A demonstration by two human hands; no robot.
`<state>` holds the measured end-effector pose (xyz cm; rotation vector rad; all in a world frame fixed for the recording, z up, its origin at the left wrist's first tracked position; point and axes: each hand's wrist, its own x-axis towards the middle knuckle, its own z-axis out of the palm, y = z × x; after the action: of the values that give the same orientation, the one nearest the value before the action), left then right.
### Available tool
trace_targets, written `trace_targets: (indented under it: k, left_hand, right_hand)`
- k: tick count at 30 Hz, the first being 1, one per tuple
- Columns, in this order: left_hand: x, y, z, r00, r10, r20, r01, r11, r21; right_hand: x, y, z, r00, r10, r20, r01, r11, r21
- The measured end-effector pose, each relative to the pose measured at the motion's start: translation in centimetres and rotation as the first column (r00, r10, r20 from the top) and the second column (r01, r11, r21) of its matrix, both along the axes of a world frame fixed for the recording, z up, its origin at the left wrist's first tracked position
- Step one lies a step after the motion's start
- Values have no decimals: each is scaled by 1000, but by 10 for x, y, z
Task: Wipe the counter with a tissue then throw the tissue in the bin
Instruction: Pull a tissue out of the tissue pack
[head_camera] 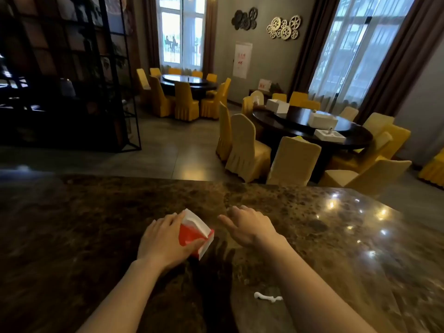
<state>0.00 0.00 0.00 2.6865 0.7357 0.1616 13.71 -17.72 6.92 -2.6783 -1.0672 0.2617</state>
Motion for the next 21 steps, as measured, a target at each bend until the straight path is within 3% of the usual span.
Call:
trace_targets:
  k: [6,13,21]
  left_hand:
    - [-6,-5,-39,1000,-1,-4,1,999,-38]
    - [-1,-14,-72,998,13,-55,-15,1000,-22]
    - [2,-12,-86,1000,22,1,-22,993,-114]
  right_hand:
    - [1,17,-40,998,6,-64,-9,999,-39]
    - [-6,37,-76,986,51,-158,-27,988,151]
    - [-8,50,-92,963,127,-236,-85,980,182]
